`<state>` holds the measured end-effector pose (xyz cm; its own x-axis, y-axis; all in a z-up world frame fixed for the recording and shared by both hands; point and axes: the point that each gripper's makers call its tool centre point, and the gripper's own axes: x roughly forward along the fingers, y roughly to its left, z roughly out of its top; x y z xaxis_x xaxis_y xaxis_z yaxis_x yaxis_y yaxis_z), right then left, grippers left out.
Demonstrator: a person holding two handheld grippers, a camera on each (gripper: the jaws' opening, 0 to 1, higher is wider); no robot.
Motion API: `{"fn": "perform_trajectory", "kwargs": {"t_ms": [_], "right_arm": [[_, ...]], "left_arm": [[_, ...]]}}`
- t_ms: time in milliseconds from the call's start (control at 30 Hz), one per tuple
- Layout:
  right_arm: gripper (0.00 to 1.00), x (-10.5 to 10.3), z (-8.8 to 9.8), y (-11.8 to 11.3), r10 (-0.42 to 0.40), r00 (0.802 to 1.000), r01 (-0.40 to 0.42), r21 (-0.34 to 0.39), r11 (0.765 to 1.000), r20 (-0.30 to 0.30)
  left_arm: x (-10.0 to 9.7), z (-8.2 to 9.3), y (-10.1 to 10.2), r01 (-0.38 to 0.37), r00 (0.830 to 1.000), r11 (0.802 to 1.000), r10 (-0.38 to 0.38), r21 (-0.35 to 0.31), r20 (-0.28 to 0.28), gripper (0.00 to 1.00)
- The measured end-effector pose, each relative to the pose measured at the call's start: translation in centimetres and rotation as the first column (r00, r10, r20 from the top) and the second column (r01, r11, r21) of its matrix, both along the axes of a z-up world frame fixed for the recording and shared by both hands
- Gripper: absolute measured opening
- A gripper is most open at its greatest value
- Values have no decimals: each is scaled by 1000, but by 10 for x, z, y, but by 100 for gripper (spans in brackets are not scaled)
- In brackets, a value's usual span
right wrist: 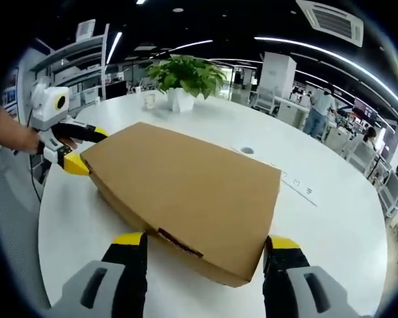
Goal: Operate the shoe box by opening the lid, removing the specified soft item, and placing it in the target area until the item is outside and the box remains undamaged.
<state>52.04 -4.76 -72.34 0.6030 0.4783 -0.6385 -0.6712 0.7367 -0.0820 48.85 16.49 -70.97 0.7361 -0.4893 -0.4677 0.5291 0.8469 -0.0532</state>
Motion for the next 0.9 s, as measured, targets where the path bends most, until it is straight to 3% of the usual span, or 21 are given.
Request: {"fn": "perform_trajectory", "kwargs": {"t_ms": [33, 67, 900], "right_arm": [[69, 0, 0, 0, -1, 1000, 1, -1, 1000, 0], [69, 0, 0, 0, -3, 1000, 3, -1, 1000, 0], [67, -13, 5, 15, -69, 998, 69, 42, 997, -1]], "left_arm": [[-1, -2, 2, 26, 1000, 998, -26, 56, 12, 67], [-1, -3, 1, 29, 999, 998, -30, 60, 15, 66], [5, -3, 13, 83, 996, 995, -81, 64, -30, 64]]}}
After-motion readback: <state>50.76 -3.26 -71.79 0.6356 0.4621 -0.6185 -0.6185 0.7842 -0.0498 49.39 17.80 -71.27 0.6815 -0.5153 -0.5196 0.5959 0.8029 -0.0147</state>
